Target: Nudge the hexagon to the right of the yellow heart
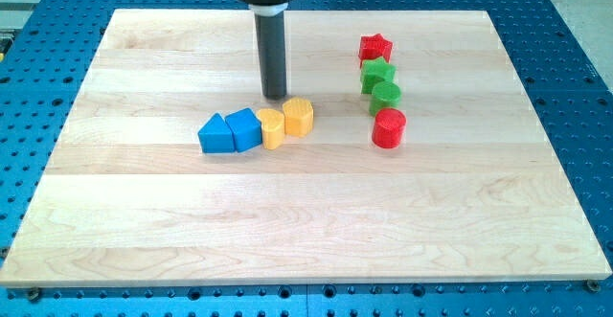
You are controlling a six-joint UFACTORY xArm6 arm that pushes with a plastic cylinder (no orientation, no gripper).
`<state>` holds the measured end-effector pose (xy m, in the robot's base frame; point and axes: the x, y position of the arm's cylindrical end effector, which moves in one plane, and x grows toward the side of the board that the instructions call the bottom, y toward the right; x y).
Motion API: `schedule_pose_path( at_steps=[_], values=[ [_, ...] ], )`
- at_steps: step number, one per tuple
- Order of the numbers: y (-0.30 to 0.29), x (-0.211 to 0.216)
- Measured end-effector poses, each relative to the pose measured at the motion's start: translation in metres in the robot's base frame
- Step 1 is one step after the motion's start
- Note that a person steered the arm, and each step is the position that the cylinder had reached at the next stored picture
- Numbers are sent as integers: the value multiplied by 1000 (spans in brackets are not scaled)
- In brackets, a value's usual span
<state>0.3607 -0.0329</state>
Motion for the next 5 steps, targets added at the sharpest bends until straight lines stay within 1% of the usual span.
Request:
schedule_pose_path(
  at_steps=[2, 5],
  values=[
    [43, 40],
    [41, 61]
  ],
)
